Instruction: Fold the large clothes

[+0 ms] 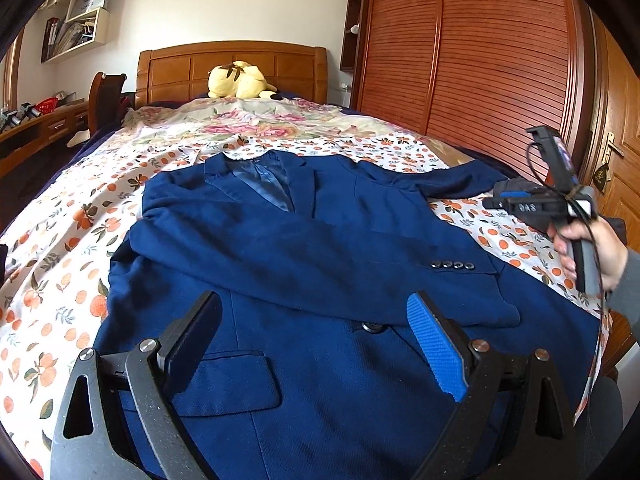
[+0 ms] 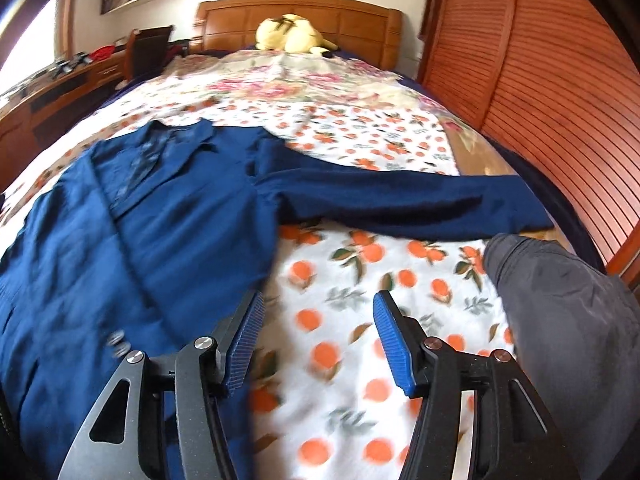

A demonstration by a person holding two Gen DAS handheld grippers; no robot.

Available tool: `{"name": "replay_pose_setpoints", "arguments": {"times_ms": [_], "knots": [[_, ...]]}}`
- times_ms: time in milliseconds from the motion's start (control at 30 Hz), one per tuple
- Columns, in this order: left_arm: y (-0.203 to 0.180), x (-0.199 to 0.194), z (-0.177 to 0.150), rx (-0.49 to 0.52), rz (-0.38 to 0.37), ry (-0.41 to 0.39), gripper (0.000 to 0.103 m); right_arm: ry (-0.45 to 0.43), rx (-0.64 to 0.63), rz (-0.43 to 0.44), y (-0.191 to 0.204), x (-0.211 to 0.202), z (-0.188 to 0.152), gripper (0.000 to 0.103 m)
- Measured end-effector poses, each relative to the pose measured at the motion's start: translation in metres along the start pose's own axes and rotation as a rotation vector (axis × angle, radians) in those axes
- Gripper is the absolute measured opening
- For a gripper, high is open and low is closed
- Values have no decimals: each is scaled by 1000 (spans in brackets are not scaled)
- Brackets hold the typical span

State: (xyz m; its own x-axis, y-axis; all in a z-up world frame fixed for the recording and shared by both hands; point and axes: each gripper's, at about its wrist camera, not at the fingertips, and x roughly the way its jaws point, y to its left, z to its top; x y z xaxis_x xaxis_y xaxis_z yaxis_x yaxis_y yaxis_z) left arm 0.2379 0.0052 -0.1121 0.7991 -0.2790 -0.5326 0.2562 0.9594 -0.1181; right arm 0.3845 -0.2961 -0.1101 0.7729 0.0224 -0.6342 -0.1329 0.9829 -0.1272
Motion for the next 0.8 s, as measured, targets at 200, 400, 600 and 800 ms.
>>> {"name": "replay_pose_setpoints", "arguments": {"times_ms": [200, 400, 600, 800], "knots": [[0, 2, -1, 0, -4, 16, 94, 31, 72, -53, -32, 46, 27, 60], [-2, 7, -2, 15, 0, 34, 94, 55, 159, -60, -52, 90, 56, 60], [-2, 14, -3, 15, 3, 60, 94, 97, 269, -56, -74, 132, 77, 60], [-2, 18, -6, 18, 1, 74, 94, 188, 416, -77, -103, 182, 78, 60]]}}
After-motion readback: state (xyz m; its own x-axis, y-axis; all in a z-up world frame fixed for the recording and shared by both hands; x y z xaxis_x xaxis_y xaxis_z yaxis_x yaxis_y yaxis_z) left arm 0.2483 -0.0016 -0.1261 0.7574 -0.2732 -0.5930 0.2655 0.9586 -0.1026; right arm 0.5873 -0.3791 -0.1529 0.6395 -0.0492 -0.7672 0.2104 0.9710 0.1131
